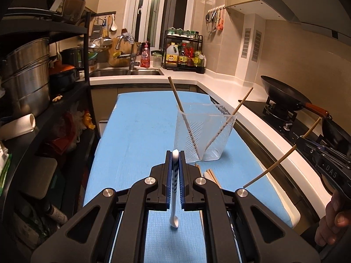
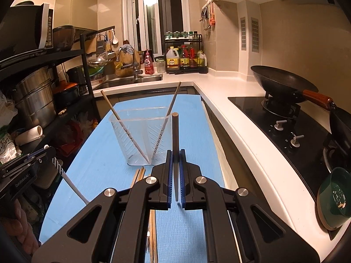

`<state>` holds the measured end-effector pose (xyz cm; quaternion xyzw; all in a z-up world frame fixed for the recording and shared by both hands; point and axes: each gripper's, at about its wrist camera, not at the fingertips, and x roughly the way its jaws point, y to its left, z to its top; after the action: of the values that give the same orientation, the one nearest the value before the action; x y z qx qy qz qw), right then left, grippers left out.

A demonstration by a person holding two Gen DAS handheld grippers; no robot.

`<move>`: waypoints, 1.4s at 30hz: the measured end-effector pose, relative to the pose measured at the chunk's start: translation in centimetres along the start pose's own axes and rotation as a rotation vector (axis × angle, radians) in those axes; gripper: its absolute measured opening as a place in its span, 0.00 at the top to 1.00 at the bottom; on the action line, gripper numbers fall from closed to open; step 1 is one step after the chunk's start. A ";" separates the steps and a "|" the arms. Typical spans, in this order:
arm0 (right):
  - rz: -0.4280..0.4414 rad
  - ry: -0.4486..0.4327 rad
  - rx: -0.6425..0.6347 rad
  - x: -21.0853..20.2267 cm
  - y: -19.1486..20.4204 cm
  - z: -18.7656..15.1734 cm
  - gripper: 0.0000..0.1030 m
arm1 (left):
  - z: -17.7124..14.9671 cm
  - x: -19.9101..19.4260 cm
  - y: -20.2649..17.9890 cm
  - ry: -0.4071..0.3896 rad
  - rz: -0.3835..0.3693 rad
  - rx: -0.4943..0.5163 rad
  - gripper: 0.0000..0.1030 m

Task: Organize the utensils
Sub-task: 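Lower the spoon and chopstick into the container and open both tools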

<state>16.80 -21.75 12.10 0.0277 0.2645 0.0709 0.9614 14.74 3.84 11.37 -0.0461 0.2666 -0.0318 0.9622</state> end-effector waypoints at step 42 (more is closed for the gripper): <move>0.148 0.041 0.024 12.2 0.8 12.2 0.94 | 13.8 15.3 -3.0 0.136 -0.084 0.102 0.94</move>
<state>33.33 -19.31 16.48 0.0571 0.2824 0.1391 0.9475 34.85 0.56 15.62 -0.0059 0.3271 -0.0889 0.9408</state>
